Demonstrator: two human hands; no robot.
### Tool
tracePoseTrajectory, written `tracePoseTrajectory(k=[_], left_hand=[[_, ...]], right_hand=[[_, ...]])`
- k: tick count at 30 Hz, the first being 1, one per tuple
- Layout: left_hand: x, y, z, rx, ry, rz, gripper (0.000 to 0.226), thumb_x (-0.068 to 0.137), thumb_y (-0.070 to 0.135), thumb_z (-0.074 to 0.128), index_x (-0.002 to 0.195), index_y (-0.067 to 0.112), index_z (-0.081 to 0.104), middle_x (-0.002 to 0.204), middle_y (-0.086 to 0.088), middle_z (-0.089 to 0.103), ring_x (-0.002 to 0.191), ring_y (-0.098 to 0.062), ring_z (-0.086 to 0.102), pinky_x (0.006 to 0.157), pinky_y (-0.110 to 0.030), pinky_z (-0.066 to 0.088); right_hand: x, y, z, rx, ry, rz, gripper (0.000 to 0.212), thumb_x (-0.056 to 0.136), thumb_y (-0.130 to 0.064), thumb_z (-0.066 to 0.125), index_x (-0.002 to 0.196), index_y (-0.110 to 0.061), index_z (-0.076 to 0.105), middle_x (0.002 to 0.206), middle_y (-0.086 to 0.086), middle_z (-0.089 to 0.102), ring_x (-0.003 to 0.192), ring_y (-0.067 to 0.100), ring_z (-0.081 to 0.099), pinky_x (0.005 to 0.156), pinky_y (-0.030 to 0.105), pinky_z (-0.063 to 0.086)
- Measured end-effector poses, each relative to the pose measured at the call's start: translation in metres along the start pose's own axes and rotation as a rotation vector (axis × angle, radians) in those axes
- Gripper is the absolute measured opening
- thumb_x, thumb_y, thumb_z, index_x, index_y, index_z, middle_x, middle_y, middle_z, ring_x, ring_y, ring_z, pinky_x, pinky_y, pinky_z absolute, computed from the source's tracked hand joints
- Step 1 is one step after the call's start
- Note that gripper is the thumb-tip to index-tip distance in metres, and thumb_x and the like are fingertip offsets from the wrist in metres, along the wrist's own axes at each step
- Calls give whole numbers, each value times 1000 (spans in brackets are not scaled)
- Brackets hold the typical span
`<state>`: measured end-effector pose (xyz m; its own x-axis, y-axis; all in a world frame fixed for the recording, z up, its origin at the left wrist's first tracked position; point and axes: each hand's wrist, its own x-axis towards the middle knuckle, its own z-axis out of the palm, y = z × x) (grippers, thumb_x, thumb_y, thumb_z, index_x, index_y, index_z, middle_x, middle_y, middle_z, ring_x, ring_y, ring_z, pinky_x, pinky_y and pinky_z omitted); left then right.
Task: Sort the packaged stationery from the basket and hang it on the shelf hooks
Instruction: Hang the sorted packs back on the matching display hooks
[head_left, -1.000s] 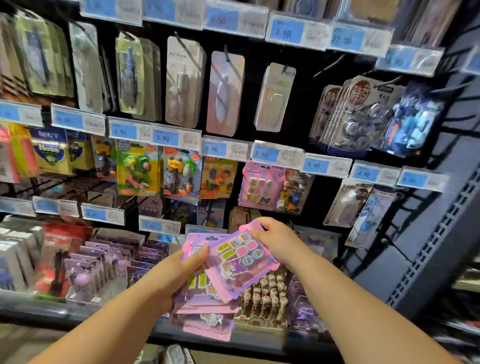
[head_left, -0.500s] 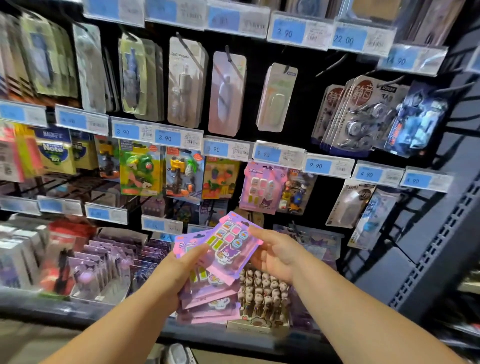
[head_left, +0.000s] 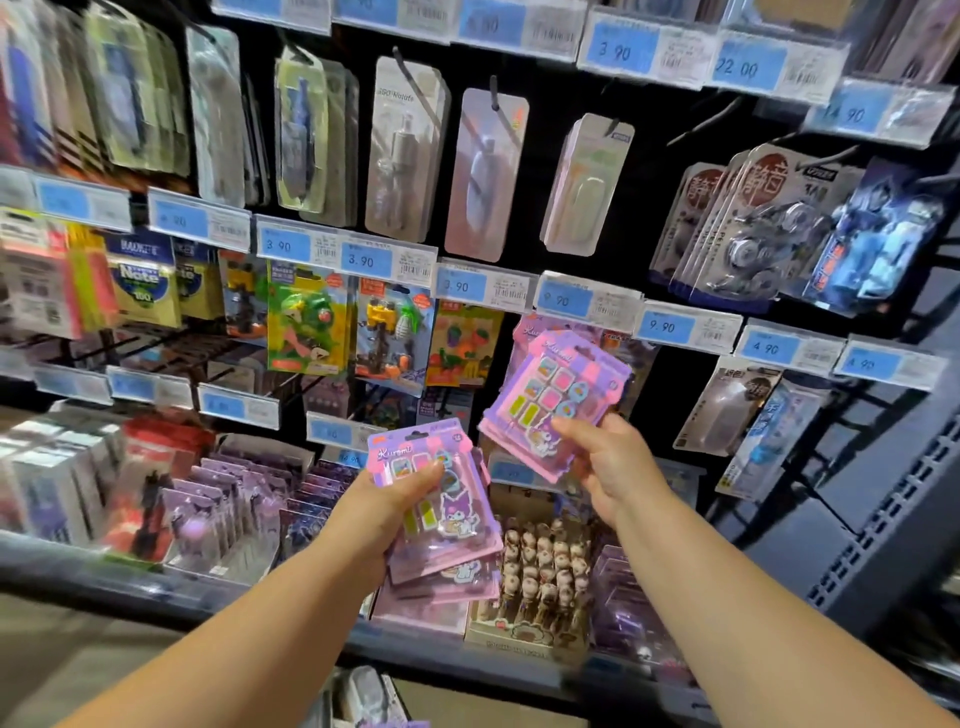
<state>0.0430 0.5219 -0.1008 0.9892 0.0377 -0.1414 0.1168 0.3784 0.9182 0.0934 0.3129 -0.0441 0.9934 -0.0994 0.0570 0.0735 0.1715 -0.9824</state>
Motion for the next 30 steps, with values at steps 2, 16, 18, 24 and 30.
tracePoseTrajectory(k=[2, 16, 18, 24, 30], left_hand=[[-1, 4, 2, -18, 17, 4, 15, 91, 11, 65, 103, 3, 63, 59, -3, 69, 36, -9, 57, 34, -13, 39], [20, -1, -6, -26, 64, 30, 52, 75, 27, 79, 119, 6, 60, 96, -14, 73, 60, -20, 69, 47, -24, 50], [21, -1, -7, -37, 57, 25, 48, 77, 27, 78, 118, 7, 62, 95, -12, 73, 60, -20, 69, 45, -23, 49], [23, 1, -5, -43, 59, 13, 80, 58, 38, 88, 127, 12, 57, 108, -12, 73, 93, -33, 71, 70, -38, 55], [18, 4, -4, -32, 56, -9, 51, 80, 24, 78, 123, 8, 58, 104, -15, 72, 64, -20, 70, 40, -21, 47]], right_hand=[[4, -2, -3, -19, 10, -34, 14, 88, 1, 63, 90, -12, 63, 78, -1, 70, 56, 5, 68, 45, 14, 46], [35, -1, -2, -222, 40, -169, 10, 93, -16, 63, 101, -19, 66, 96, 0, 73, 84, 16, 71, 74, 33, 57], [40, 0, -2, -233, 69, -164, 17, 92, -16, 64, 108, -16, 65, 96, 0, 73, 82, 16, 71, 76, 35, 58], [49, 1, 6, -339, 392, -146, 58, 78, -34, 78, 121, -12, 47, 90, -8, 52, 84, 15, 54, 77, 32, 39], [11, 19, 21, -560, 395, -309, 34, 86, -41, 66, 87, -18, 42, 89, -1, 43, 71, 14, 40, 66, 30, 31]])
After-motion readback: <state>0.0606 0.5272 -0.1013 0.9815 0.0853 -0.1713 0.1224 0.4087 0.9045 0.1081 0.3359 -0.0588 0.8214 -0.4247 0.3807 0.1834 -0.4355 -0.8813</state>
